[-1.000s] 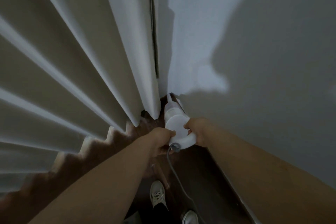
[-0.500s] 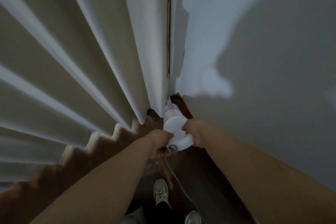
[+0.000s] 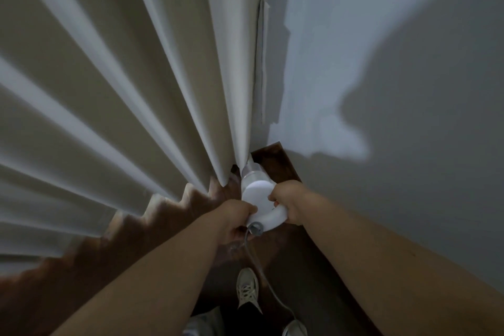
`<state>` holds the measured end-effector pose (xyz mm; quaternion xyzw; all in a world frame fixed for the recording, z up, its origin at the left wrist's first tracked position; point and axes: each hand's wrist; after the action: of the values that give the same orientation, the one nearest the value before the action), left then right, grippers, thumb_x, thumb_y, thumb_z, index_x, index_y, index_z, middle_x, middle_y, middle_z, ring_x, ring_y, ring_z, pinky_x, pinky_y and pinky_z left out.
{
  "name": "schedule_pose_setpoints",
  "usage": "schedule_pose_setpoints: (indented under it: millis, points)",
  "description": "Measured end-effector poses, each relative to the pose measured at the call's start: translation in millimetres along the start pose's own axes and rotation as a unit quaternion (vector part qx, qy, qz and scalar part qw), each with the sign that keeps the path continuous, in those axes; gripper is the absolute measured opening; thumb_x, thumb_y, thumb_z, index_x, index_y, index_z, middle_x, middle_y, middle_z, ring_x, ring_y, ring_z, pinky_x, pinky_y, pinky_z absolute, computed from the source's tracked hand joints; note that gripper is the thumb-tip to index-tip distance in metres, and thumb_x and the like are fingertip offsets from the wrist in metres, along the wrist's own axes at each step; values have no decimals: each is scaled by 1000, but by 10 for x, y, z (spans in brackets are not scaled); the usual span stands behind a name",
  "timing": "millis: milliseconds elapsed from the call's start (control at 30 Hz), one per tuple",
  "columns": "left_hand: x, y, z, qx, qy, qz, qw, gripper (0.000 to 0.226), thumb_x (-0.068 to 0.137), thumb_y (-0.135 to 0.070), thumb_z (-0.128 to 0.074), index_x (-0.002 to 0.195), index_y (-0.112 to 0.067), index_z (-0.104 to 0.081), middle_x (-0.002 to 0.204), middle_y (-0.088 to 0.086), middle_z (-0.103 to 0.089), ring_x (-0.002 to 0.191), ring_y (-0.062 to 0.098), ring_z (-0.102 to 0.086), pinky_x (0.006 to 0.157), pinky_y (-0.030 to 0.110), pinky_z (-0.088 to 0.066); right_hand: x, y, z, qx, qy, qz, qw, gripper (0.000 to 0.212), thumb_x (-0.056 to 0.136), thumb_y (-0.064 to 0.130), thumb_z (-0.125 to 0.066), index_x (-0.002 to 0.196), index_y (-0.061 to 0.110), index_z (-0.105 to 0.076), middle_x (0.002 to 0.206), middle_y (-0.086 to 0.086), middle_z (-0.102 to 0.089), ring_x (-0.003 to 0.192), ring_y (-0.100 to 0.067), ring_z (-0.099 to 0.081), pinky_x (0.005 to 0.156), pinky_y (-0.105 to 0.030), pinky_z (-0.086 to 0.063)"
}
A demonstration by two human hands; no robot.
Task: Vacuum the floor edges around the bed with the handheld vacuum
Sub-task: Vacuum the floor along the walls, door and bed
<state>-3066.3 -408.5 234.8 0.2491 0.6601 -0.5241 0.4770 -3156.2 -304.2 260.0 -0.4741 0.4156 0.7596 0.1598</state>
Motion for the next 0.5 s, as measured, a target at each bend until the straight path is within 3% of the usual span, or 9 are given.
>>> schedule_pose_setpoints:
  millis: [200, 367, 500]
  points:
    - [-56, 65, -22, -3, -12, -5, 1000, 47, 97, -16, -50, 139, -3, -36, 116, 20, -59, 84, 26, -64, 44, 23, -50, -22, -22, -29, -37, -2, 2, 999, 35, 93, 9, -54, 127, 3, -52, 108, -15, -52, 111, -33, -53, 95, -44, -49]
    - [-89, 90, -58, -8, -18, -5, 1000, 46, 97, -15, -50, 138, -2, -35, 117, 19, -58, 96, 30, -64, 55, 30, -54, -23, -12, -15, -65, 1, -1, 998, 36, 91, 10, -56, 126, 4, -52, 121, -18, -55, 112, -33, -54, 95, -44, -50]
    - [-105, 73, -86, -2, -26, -5, 1000, 44, 97, -16, -50, 137, -1, -37, 114, 19, -59, 89, 27, -64, 53, 30, -53, -7, -8, 20, -68, 9, -2, 998, 35, 92, 11, -56, 126, 4, -52, 122, -18, -55, 113, -32, -54, 95, -43, -50]
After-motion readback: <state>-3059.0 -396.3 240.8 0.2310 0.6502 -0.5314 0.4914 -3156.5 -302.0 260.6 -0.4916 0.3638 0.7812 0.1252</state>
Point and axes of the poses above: each hand's wrist, its own x-axis towards the middle knuckle, its own z-axis out of the back of the hand, y = z × x
